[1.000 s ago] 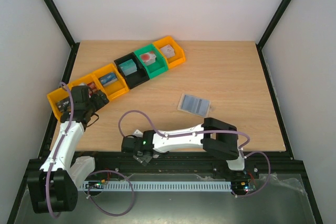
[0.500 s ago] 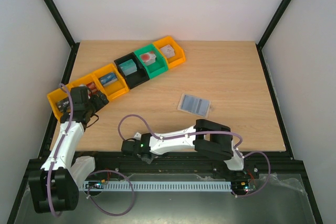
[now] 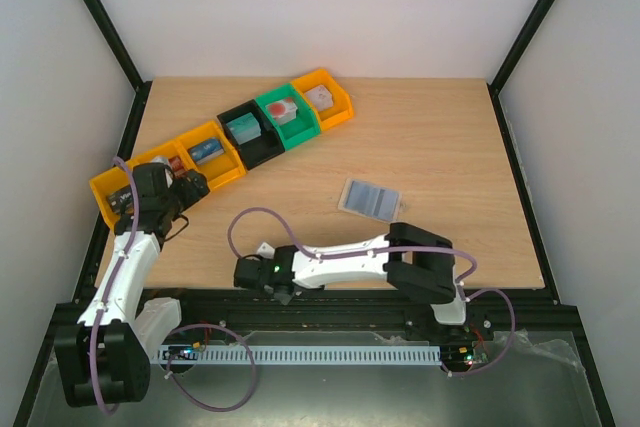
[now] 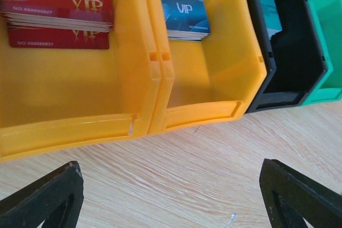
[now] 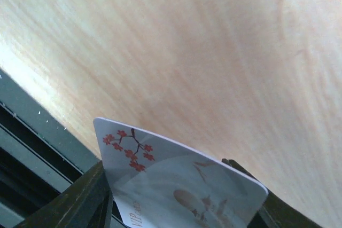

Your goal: Take the credit cards out of the card holder

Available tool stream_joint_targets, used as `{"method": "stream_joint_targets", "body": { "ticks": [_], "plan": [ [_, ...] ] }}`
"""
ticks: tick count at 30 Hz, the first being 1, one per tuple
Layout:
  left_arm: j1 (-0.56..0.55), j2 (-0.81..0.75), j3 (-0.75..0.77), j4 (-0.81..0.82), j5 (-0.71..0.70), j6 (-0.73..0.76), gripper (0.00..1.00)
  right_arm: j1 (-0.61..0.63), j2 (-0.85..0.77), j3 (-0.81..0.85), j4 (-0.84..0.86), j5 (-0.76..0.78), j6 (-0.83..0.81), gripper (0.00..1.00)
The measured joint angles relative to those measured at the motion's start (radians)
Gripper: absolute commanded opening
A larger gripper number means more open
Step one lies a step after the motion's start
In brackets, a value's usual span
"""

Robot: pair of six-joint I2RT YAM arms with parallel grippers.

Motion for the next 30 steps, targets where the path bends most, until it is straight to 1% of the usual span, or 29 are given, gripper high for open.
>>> {"method": "stream_joint_targets", "body": {
  "ticks": [7, 12, 15, 19, 22, 25, 28, 30],
  "plan": [
    [0.000, -0.003, 0.002, 0.027, 0.047, 0.027, 0.89, -0.064, -0.096, -0.037, 0.027, -0.004, 0.006, 0.43],
    [0.000, -0.014, 0.002, 0.059, 0.109, 0.081, 0.89, -0.137, -0.167, -0.062, 0.049, -0.048, 0.009, 0.43],
    [0.000, -0.042, 0.003, 0.093, 0.172, 0.132, 0.89, -0.234, -0.252, -0.062, 0.084, -0.099, 0.010, 0.43],
    [-0.020, -0.101, 0.023, 0.134, 0.286, 0.239, 0.89, -0.411, -0.381, -0.056, 0.167, -0.177, 0.018, 0.42],
    [-0.063, -0.150, 0.045, 0.138, 0.370, 0.349, 0.89, -0.534, -0.425, -0.040, 0.247, -0.238, 0.041, 0.41],
    [-0.125, -0.197, 0.049, 0.129, 0.427, 0.437, 0.89, -0.621, -0.436, -0.037, 0.331, -0.297, 0.087, 0.40],
    [-0.219, -0.233, 0.049, 0.132, 0.451, 0.497, 0.89, -0.674, -0.443, -0.037, 0.413, -0.319, 0.144, 0.40],
    [-0.303, -0.248, 0.049, 0.154, 0.445, 0.521, 0.89, -0.688, -0.455, -0.037, 0.456, -0.319, 0.177, 0.40]
  ]
}}
